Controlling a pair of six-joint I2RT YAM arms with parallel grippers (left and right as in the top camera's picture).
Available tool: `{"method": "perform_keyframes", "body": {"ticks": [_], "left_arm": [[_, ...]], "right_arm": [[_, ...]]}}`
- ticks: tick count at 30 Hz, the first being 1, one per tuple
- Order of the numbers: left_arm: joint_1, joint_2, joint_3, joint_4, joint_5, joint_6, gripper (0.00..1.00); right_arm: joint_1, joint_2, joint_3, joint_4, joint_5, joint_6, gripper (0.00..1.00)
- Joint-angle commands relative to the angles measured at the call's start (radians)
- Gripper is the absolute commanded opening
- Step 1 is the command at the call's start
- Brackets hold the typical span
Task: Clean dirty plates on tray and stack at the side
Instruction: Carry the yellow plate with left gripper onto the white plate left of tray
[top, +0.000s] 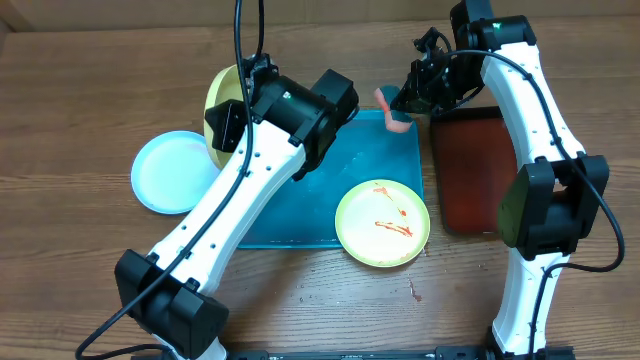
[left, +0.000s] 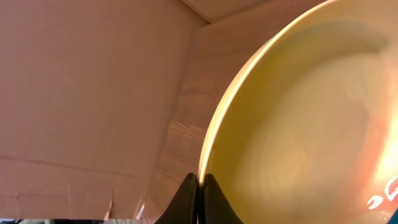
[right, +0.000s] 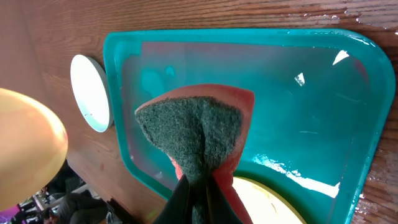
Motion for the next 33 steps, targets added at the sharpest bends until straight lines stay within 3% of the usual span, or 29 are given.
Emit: {"method": "perform_keyframes", "body": {"ticks": [1, 8, 15, 26, 33], "left_arm": [[-0.012, -0.020, 0.015, 0.000, -0.057, -0.044, 0.04], [0.001, -0.020, 0.015, 0.001, -0.014, -0.067, 0.04], [0.161, -0.020, 0.015, 0.005, 0.282, -0.053, 0.04], [0.675, -0.020, -0.024, 0.262, 1.026, 0.474, 0.04], [0.988, -0.019, -0.195, 0.455, 1.346, 0.546, 0.04]], "right_arm": [[-0.002, -0.053, 0.021, 0.003, 0.000, -0.008, 0.04], [-0.002, -0.053, 0.021, -0.011, 0.001, -0.027, 0.04], [-0.002, -0.053, 0.021, -0.024, 0.001, -0.030, 0.04], [-0.002, -0.053, 0.021, -0.030, 0.001, -0.029, 0.04], [-0.002, -0.053, 0.021, -0.031, 0.001, -0.029, 0.04]]}}
